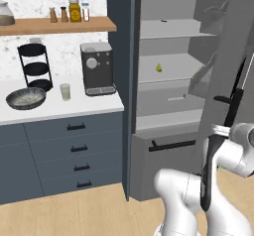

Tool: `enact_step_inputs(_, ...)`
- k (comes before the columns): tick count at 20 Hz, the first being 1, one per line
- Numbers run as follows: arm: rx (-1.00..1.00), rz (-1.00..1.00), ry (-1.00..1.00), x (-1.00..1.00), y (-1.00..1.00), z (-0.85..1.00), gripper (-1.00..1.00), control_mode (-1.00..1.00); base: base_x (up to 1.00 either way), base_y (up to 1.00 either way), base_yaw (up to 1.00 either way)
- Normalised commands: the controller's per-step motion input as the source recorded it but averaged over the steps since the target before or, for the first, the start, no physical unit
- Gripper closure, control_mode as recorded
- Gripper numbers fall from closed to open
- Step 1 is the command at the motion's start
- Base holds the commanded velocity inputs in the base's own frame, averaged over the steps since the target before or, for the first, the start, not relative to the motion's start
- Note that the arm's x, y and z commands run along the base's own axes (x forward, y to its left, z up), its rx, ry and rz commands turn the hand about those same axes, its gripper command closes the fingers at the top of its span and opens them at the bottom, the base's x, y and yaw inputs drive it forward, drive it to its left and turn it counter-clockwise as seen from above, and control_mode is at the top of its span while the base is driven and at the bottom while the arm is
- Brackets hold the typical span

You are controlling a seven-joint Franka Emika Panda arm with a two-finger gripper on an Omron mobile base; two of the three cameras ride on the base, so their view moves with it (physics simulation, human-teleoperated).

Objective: Grab a lemon wedge from the fridge and one ice cube from the ice bowl, and put them in the glass of lemonade.

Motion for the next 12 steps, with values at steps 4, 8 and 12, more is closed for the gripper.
enact_step_inputs(4, 0.06, -0.07, 0.05, -1.0, -0.66, 0.3, 1.0, -1.0, 0.0, 0.0, 0.0)
enact_step_inputs(8, 0.02, -0.03, 0.07, -0.89, -0.21, 0.58, -1.0, -1.0, 0.0, 0.0, 0.0)
enact_step_inputs(12, 0.0, -0.04, 0.14, -0.66, 0.0, 0.74, -1.0, -1.0, 0.0, 0.0, 0.0)
